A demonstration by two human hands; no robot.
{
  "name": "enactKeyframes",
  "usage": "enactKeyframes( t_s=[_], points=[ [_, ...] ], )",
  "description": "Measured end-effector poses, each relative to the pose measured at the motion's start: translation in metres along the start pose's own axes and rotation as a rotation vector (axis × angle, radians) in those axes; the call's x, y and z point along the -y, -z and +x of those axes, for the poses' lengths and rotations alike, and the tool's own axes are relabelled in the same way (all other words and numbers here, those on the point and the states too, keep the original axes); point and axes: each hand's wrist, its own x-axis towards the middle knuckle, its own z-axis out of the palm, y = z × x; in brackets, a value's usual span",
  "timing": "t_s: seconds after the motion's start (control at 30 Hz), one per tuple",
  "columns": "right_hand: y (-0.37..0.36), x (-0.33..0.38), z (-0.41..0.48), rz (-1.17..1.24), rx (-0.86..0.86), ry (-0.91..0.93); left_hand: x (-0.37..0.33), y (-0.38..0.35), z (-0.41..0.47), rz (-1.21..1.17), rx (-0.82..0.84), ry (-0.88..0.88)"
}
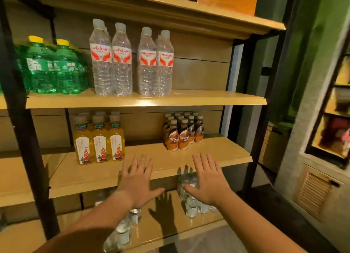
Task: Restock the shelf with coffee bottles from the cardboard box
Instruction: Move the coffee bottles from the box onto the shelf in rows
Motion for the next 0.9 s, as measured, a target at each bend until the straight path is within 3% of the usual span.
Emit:
enactKeyframes(
  t_s=[0.2, 0.47, 0.77, 0.9],
  points=[
    [-0.008, 0.071, -0.083, -0.002, 0.068, -0.074, 0.019, -0.015, -0.094, -0.107, 0.023, -0.067],
    [-0.028, 0.207, -0.197, 0.035, 0.109, 0.012, 0.092, -0.051, -0.26, -0.135, 0.044, 0.009],
    [-0.061, 0.4, -0.278, 0.098, 0.223, 0.139, 0.235, -0.082, -0.443, -0.092, 0.184, 0.17],
    [-0.069, 0.5, -0.282, 0.121, 0.212, 0.201, 0.316, -0.094, -0.508, -0.13, 0.071, 0.175]
  ],
)
